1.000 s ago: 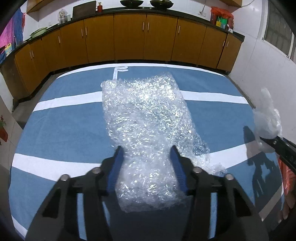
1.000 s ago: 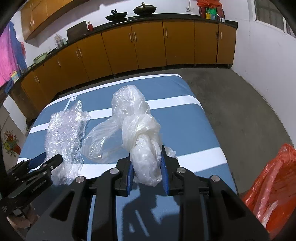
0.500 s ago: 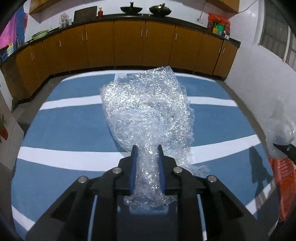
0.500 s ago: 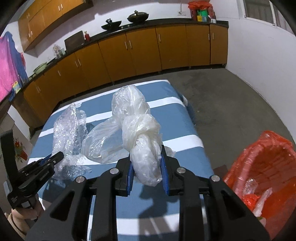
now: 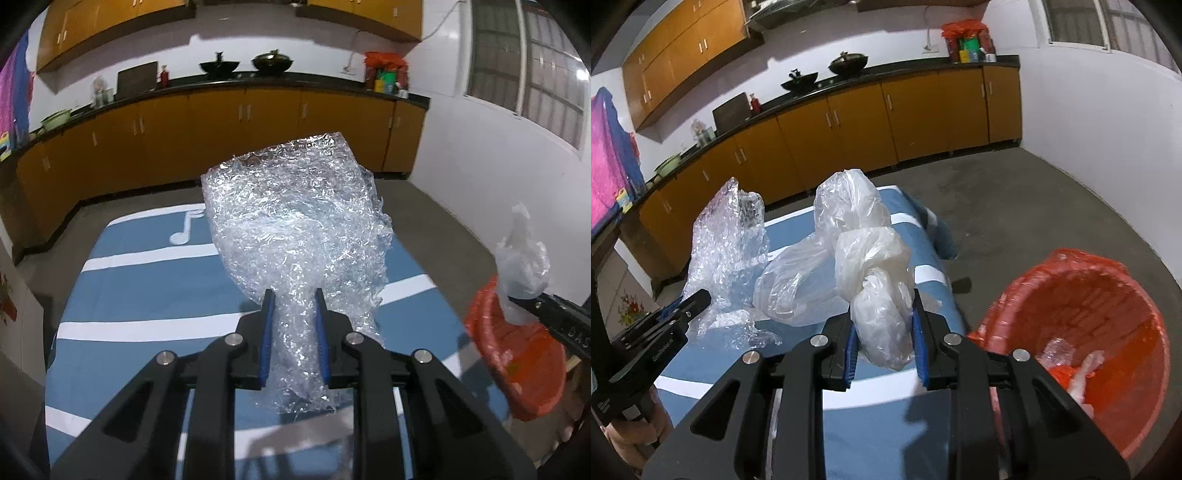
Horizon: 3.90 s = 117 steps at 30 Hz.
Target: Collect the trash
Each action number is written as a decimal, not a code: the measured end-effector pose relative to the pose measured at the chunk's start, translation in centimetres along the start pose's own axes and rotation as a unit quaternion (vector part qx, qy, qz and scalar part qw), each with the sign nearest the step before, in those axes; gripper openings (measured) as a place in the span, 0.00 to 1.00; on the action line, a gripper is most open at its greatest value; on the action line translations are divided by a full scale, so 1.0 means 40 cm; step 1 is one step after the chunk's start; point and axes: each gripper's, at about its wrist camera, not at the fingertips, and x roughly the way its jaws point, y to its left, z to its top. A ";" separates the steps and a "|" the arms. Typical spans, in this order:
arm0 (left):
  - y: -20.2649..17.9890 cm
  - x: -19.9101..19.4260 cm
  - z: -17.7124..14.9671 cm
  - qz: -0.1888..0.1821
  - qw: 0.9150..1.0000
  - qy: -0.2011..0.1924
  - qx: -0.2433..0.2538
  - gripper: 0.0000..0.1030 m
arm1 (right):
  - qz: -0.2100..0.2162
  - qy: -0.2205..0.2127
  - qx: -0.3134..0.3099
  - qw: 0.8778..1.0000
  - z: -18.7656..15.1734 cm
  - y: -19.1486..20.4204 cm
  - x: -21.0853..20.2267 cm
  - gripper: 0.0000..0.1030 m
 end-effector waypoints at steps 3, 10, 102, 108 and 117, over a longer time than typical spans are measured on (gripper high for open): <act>-0.041 -0.026 -0.002 -0.009 1.000 -0.007 0.014 0.20 | -0.007 -0.007 0.008 1.000 -0.009 -0.015 -0.031 0.25; -0.135 -0.080 -0.012 -0.035 0.999 -0.016 0.036 0.20 | -0.025 -0.020 0.026 0.999 -0.036 -0.083 -0.108 0.25; -0.294 -0.261 -0.151 -0.061 0.989 -0.102 0.093 0.96 | -0.216 -0.151 -0.003 0.965 -0.191 -0.177 -0.415 0.98; -0.240 -0.315 -0.175 -0.026 0.990 -0.112 0.077 0.96 | -0.207 -0.150 -0.010 0.967 -0.211 -0.137 -0.426 0.98; -0.189 -0.386 -0.224 -0.001 0.991 -0.123 0.060 0.96 | -0.196 -0.151 -0.009 0.969 -0.254 -0.098 -0.456 0.98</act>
